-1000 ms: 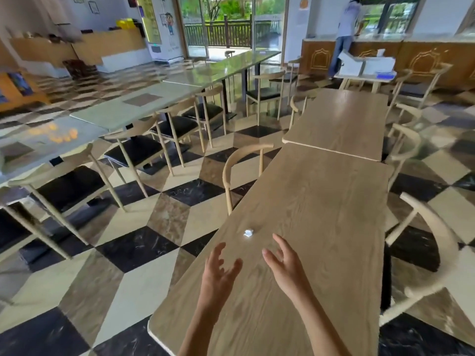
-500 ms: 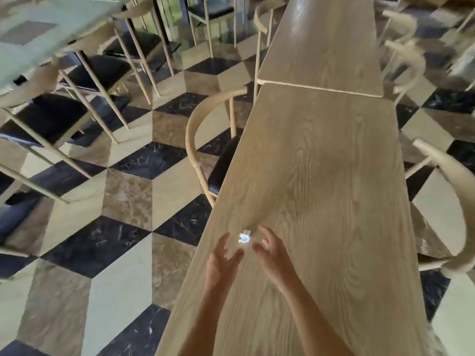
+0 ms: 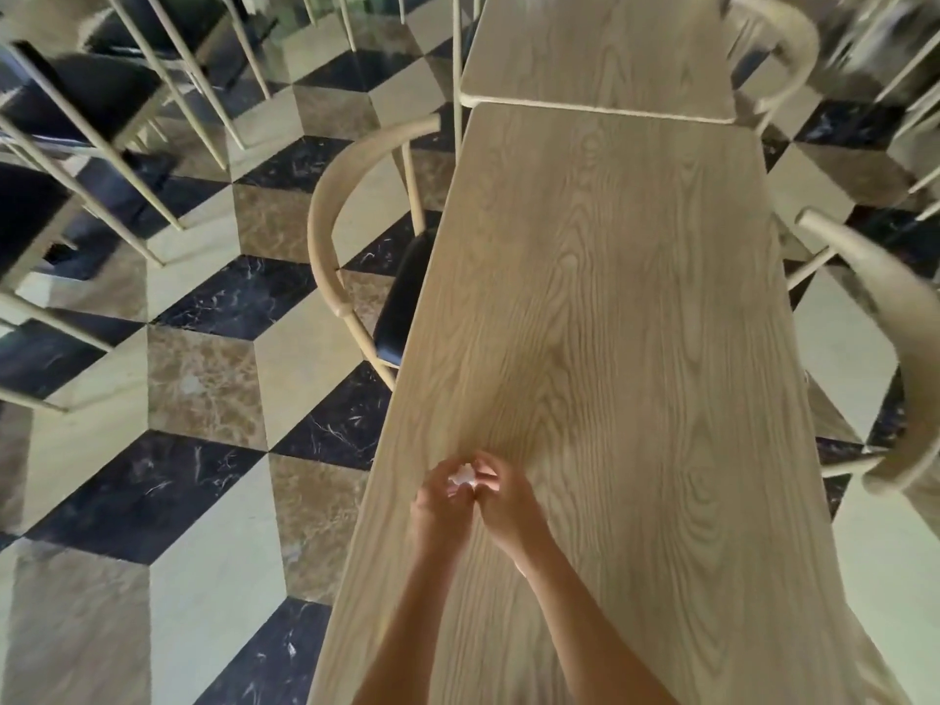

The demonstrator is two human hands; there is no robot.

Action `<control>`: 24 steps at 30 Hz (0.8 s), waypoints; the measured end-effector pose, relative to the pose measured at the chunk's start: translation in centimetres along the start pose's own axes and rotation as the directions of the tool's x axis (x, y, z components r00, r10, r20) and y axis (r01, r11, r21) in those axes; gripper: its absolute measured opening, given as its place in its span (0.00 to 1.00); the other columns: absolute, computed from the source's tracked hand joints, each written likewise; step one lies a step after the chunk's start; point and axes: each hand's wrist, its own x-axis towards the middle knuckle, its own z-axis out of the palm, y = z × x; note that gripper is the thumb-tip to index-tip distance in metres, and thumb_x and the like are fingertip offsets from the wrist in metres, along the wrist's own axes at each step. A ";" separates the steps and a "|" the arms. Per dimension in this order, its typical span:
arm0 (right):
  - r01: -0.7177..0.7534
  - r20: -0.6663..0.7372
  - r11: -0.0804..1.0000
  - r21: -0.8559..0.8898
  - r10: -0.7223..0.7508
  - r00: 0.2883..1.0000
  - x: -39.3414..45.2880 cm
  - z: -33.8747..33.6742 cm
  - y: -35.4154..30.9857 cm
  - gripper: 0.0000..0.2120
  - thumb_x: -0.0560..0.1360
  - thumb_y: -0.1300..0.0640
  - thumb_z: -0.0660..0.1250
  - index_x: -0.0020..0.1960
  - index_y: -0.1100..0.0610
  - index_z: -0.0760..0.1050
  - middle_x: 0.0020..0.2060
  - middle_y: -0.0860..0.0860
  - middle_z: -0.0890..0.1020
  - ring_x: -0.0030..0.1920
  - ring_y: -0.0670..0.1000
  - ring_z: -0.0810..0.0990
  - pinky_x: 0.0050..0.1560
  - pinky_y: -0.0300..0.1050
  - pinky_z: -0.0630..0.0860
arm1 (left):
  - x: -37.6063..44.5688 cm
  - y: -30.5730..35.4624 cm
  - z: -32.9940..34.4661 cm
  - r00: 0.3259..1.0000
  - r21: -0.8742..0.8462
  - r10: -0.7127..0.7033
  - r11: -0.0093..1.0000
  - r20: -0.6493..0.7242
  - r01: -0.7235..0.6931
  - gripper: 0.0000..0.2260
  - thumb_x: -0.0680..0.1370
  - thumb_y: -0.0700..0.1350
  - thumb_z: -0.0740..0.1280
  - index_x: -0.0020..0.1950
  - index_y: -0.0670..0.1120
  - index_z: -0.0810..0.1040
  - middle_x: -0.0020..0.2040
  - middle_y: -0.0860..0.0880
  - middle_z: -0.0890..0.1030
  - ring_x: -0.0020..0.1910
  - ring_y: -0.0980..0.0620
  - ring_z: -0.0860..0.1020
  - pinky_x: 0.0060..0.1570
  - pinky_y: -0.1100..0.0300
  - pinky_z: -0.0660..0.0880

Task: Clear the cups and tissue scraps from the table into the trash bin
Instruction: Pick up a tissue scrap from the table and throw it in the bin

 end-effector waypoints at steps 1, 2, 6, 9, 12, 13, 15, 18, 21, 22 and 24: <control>-0.008 -0.013 1.000 -0.005 0.008 1.000 -0.3 -0.1 0.3 0.20 0.76 0.72 0.54 0.62 0.63 0.77 0.58 0.56 0.83 0.62 0.51 0.80 0.65 0.50 0.75 | -0.4 0.0 0.2 1.000 0.005 -0.002 1.000 0.009 0.002 0.15 0.75 0.33 0.66 0.59 0.46 0.82 0.52 0.45 0.85 0.53 0.47 0.83 0.49 0.58 0.75; -0.014 -0.029 1.000 -0.013 0.014 0.999 -0.5 -0.3 0.6 0.19 0.76 0.72 0.55 0.62 0.63 0.77 0.58 0.56 0.83 0.62 0.51 0.80 0.65 0.49 0.75 | -0.8 0.1 0.3 1.000 0.004 -0.004 1.000 0.020 0.004 0.14 0.75 0.34 0.66 0.58 0.45 0.83 0.52 0.46 0.85 0.52 0.47 0.83 0.48 0.60 0.74; -0.024 -0.125 1.000 0.009 0.025 0.992 -2.4 -2.0 1.8 0.14 0.76 0.69 0.59 0.55 0.60 0.79 0.53 0.53 0.84 0.57 0.51 0.81 0.60 0.47 0.78 | -3.2 0.7 1.3 0.995 0.000 0.053 0.999 0.083 -0.053 0.09 0.76 0.37 0.70 0.54 0.45 0.84 0.47 0.49 0.86 0.48 0.51 0.84 0.43 0.70 0.74; 0.013 -0.198 0.999 0.044 -0.004 0.980 -4.8 -4.8 2.8 0.12 0.75 0.68 0.61 0.52 0.61 0.81 0.49 0.53 0.85 0.52 0.53 0.83 0.57 0.51 0.80 | -6.2 2.1 2.4 0.980 -0.012 0.149 0.989 0.131 -0.149 0.07 0.76 0.38 0.72 0.52 0.45 0.84 0.44 0.52 0.85 0.43 0.57 0.83 0.39 0.77 0.73; 0.085 -0.286 0.991 0.100 -0.054 0.957 -8.5 -8.7 4.0 0.09 0.74 0.68 0.64 0.43 0.59 0.82 0.39 0.48 0.83 0.46 0.55 0.84 0.52 0.58 0.80 | -10.3 3.7 4.5 0.939 -0.048 0.255 0.967 0.230 -0.251 0.06 0.77 0.38 0.70 0.52 0.43 0.84 0.45 0.48 0.87 0.45 0.53 0.85 0.46 0.64 0.79; 0.108 -0.325 0.987 0.119 -0.064 0.943 -10.1 -10.2 4.6 0.11 0.74 0.68 0.65 0.39 0.56 0.81 0.37 0.47 0.82 0.44 0.55 0.84 0.50 0.58 0.80 | -12.0 4.3 5.4 0.916 -0.057 0.291 0.956 0.275 -0.287 0.05 0.78 0.37 0.69 0.51 0.43 0.84 0.46 0.46 0.87 0.45 0.51 0.85 0.48 0.59 0.80; 0.147 -0.405 0.978 0.145 -0.076 0.911 -13.7 -13.2 6.3 0.14 0.75 0.68 0.66 0.40 0.50 0.81 0.38 0.48 0.84 0.43 0.52 0.84 0.49 0.54 0.80 | -15.7 5.2 7.5 0.850 -0.080 0.371 0.926 0.375 -0.369 0.10 0.77 0.33 0.67 0.47 0.47 0.83 0.45 0.45 0.87 0.44 0.53 0.85 0.45 0.62 0.79; 0.168 -0.530 0.966 0.197 -0.039 0.847 -20.4 -17.8 10.2 0.08 0.77 0.65 0.67 0.51 0.59 0.83 0.44 0.52 0.85 0.46 0.50 0.84 0.51 0.44 0.80 | -22.7 6.0 11.3 0.745 -0.075 0.446 0.877 0.497 -0.475 0.13 0.77 0.31 0.68 0.43 0.50 0.82 0.44 0.45 0.86 0.39 0.59 0.84 0.40 0.71 0.76; 0.173 -0.629 0.964 0.200 -0.009 0.778 -27.5 -22.1 14.3 0.09 0.76 0.65 0.67 0.52 0.58 0.84 0.40 0.45 0.84 0.42 0.41 0.83 0.46 0.32 0.77 | -29.6 5.5 15.1 0.657 -0.087 0.468 0.846 0.590 -0.525 0.07 0.77 0.33 0.69 0.47 0.44 0.82 0.45 0.43 0.86 0.45 0.45 0.85 0.48 0.60 0.79; 0.180 -0.652 0.961 0.211 0.001 0.758 -30.2 -23.6 15.8 0.09 0.75 0.67 0.67 0.50 0.58 0.84 0.39 0.44 0.84 0.40 0.39 0.82 0.44 0.31 0.76 | -32.2 5.0 16.5 0.628 -0.096 0.478 0.835 0.613 -0.542 0.07 0.77 0.33 0.69 0.48 0.45 0.83 0.45 0.44 0.86 0.46 0.45 0.85 0.49 0.56 0.80; 0.185 -0.718 0.951 0.247 0.052 0.695 -37.0 -26.7 19.5 0.11 0.75 0.67 0.66 0.46 0.54 0.84 0.38 0.46 0.85 0.39 0.41 0.81 0.44 0.38 0.78 | -39.2 3.8 19.7 0.550 -0.115 0.482 0.813 0.682 -0.570 0.07 0.77 0.35 0.69 0.49 0.46 0.83 0.45 0.45 0.87 0.46 0.46 0.85 0.50 0.52 0.80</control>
